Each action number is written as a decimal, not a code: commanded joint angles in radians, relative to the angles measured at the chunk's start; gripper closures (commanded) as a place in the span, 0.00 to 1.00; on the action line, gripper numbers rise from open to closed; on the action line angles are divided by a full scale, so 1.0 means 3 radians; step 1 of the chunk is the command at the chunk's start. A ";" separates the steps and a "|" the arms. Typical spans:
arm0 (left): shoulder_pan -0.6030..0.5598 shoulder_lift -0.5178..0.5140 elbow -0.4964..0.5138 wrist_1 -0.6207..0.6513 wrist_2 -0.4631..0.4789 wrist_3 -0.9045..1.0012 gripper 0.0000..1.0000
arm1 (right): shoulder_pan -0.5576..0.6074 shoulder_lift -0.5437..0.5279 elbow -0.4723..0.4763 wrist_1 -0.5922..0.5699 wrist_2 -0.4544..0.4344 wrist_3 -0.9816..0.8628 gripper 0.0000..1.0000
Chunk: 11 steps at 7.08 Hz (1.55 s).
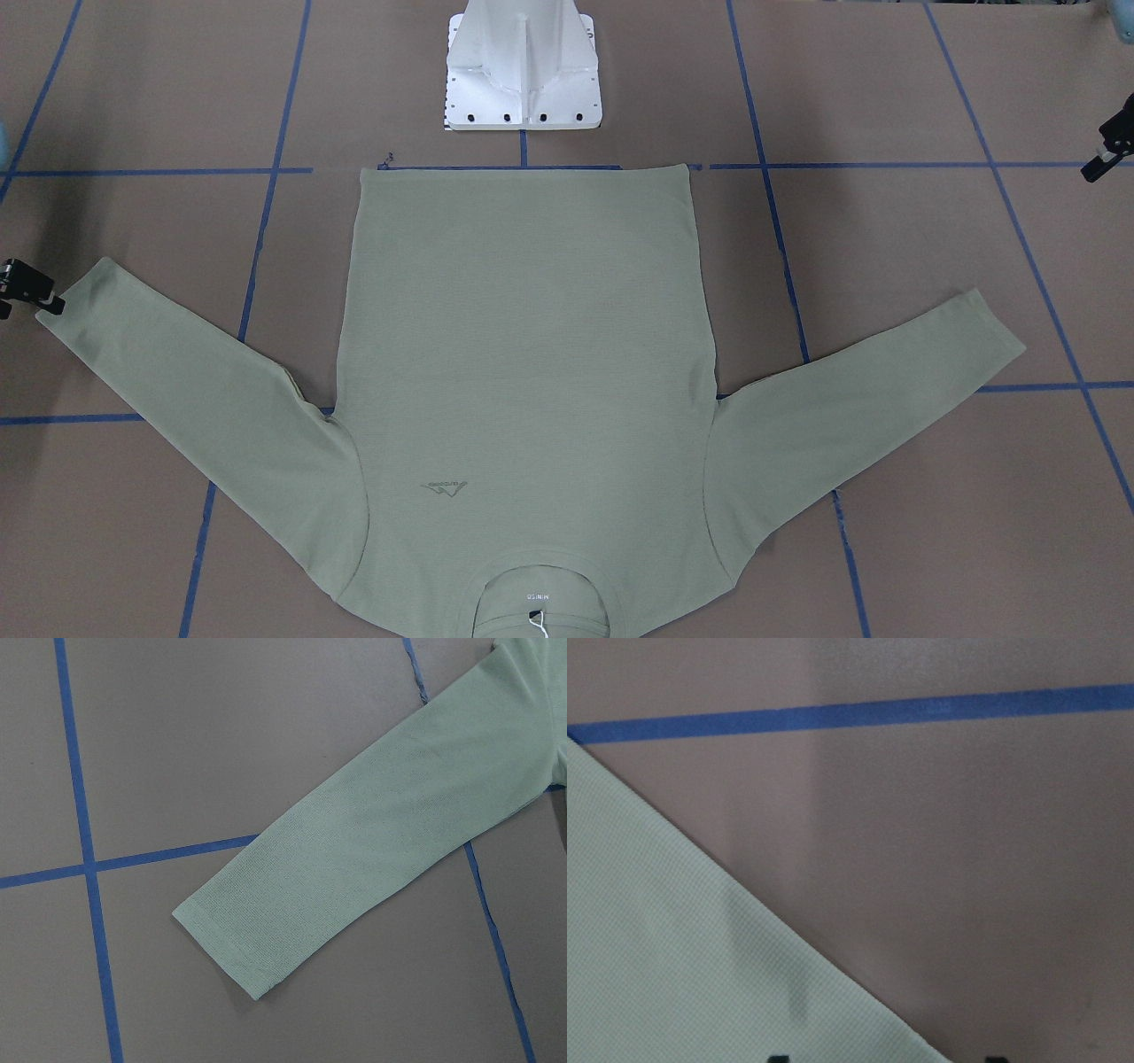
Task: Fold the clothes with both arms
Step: 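Grasp the sleeve cuff nearest the right gripper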
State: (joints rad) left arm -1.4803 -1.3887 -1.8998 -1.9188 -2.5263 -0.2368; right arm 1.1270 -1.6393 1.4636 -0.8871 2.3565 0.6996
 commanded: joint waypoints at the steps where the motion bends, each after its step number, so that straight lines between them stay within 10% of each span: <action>1: -0.0005 0.0001 0.0003 -0.0001 0.0005 -0.0003 0.00 | -0.0009 -0.0012 -0.0036 -0.0004 -0.0022 0.0005 0.26; 8: -0.0005 0.0007 0.0003 0.0004 0.0015 -0.0024 0.00 | -0.0075 0.0008 -0.0082 -0.0004 -0.0011 0.0005 0.31; 11: -0.0005 0.0022 0.0003 -0.0001 0.0015 -0.0008 0.00 | -0.0085 0.0014 -0.0093 -0.0004 -0.0011 0.0005 0.51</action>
State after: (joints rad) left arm -1.4814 -1.3839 -1.8991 -1.9188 -2.5219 -0.2419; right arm 1.1024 -1.6359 1.4369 -0.8882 2.3534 0.7011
